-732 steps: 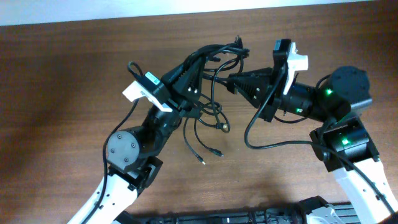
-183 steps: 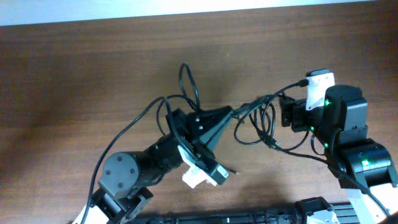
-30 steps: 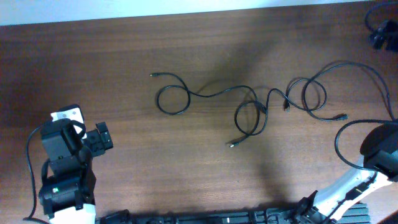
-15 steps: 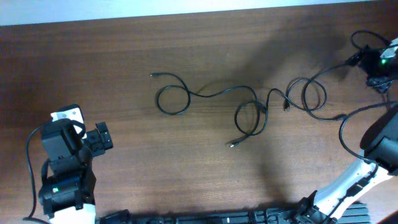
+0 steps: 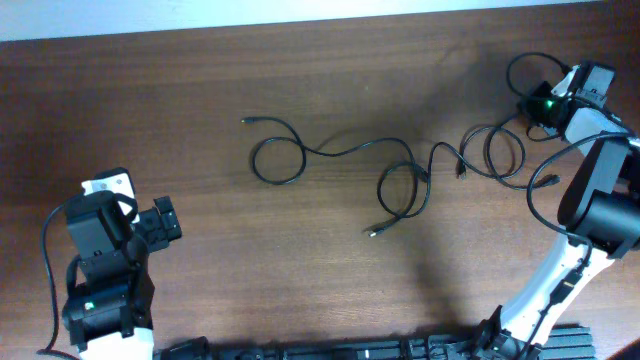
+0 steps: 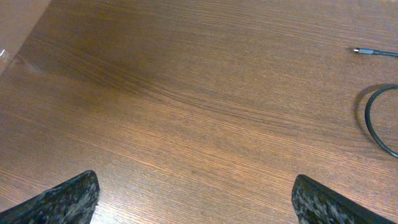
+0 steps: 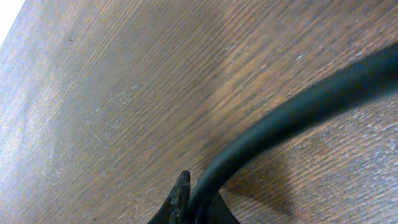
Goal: Untangle cables
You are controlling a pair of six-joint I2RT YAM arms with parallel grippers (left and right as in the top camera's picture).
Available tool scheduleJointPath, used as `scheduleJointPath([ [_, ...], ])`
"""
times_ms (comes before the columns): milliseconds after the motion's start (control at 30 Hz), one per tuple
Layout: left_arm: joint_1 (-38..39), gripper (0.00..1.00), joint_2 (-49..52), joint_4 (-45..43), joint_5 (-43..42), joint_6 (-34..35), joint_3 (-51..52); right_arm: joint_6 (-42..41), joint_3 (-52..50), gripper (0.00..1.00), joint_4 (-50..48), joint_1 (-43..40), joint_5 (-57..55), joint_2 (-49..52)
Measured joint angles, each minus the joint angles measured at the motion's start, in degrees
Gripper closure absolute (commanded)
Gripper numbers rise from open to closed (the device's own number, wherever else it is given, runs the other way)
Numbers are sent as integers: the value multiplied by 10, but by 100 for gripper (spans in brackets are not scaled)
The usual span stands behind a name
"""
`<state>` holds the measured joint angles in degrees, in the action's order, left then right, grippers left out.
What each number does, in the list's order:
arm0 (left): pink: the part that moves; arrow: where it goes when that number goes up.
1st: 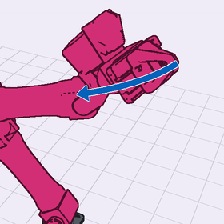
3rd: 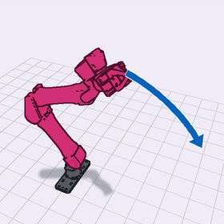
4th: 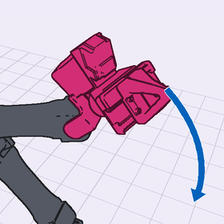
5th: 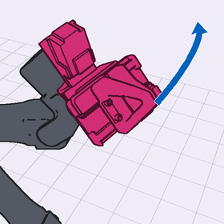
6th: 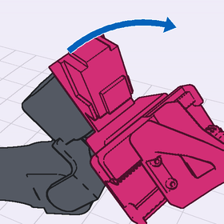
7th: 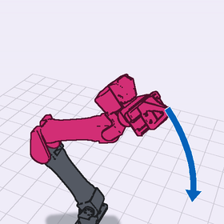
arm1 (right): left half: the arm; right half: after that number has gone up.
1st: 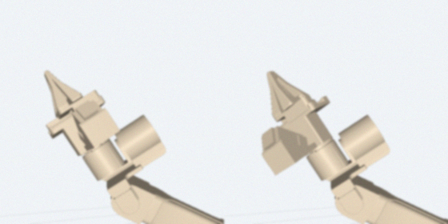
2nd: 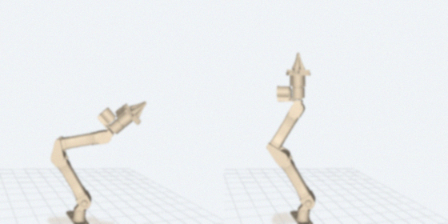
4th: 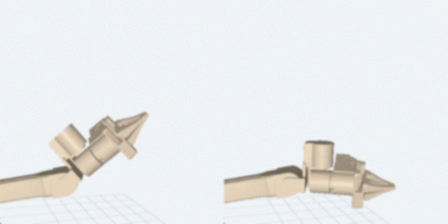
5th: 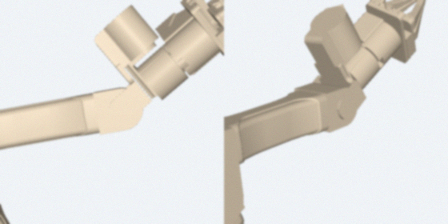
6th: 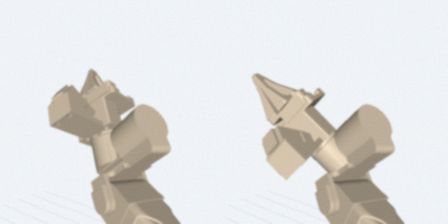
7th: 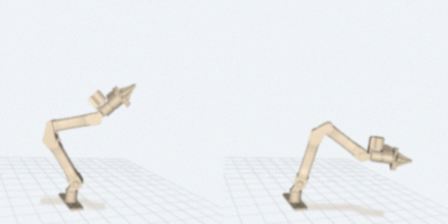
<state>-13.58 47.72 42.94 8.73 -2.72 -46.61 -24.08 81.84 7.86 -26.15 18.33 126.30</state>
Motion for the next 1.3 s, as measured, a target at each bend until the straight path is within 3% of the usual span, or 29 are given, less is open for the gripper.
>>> scheduleJointPath([
  [100, 0, 1, 0, -1, 0, 0, 0, 0, -11, 96, 3, 0, 5, -81],
  [300, 0, 1, 0, 0, 0, 0, 0, 36, 3, 96, -103, 0, -83, -481],
  [367, 0, 1, 0, 0, 0, 0, 0, 61, 3, 96, -101, 0, -135, -537],
  [533, 0, 1, 0, 0, 0, 0, 0, 67, 3, 96, -95, 0, -183, -539],
  [667, 0, 1, 0, 0, 0, 0, 0, 83, 3, 96, -79, -1, -300, -526],
  [933, 0, 1, 0, 0, 0, 0, 0, 89, 2, 96, -136, -207, -366, -520],
  [1033, 0, 1, 1, 0, 0, 0, 0, 91, -1, 96, -225, -243, -366, -518],
  [1133, 0, 1, 1, 0, 0, 0, 0, 91, 5, 96, -137, -243, -348, -508],
  [1300, 0, 1, 0, 0, 0, 0, 0, 62, 1, 96, -25, -243, -302, -374],
])
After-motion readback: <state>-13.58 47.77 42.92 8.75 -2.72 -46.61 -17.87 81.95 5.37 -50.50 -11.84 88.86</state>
